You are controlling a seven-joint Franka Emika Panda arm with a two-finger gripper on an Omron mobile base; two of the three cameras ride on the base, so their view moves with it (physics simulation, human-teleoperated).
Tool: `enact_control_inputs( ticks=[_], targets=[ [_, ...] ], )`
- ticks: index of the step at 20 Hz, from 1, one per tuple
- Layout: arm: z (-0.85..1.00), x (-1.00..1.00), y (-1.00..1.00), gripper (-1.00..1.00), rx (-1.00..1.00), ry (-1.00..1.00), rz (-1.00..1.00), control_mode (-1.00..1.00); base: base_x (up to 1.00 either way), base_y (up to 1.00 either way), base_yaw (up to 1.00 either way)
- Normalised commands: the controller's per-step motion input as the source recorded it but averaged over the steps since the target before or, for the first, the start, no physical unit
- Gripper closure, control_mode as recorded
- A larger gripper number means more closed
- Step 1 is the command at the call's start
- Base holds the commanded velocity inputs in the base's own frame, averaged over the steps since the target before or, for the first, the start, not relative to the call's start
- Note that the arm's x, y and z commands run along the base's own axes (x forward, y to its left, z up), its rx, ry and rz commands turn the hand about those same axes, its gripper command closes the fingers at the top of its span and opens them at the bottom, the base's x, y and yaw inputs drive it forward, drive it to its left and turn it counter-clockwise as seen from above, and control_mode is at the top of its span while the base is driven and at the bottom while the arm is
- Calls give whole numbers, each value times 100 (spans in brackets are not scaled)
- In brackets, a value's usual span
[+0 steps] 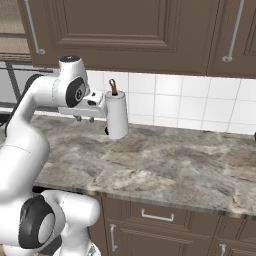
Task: Open the cabinet and move the ladle to the pot. Then close the cabinet.
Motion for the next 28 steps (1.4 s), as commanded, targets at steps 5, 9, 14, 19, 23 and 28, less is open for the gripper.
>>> enact_control_inputs(
  ticks=[5,9,14,19,23,28],
  targets=[
    [0,-48,16,-100,-3,-21,0,-100,0,0,0],
    [39,-96,68,-100,-13,-64,1,-100,0,0,0],
    [55,-73,70,-100,-13,-70,2,-100,0,0,0],
    [61,-53,47,-100,-11,-72,0,-100,0,0,0],
    [61,-13,37,-100,-8,-61,0,-100,0,0,0],
    [57,6,24,-100,0,-35,0,-100,0,0,0]
  ],
)
